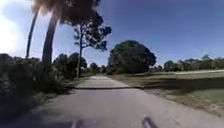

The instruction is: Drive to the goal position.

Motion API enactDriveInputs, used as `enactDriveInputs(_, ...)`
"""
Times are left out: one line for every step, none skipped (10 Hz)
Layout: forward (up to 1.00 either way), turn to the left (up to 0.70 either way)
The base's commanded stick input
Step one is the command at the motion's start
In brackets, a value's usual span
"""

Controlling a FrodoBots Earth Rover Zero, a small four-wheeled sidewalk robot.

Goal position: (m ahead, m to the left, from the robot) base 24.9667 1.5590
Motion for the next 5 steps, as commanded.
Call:
enactDriveInputs(0.70,0.35)
enactDriveInputs(0.70,0.35)
enactDriveInputs(0.70,0.35)
enactDriveInputs(0.70,0.35)
enactDriveInputs(0.70,0.32)
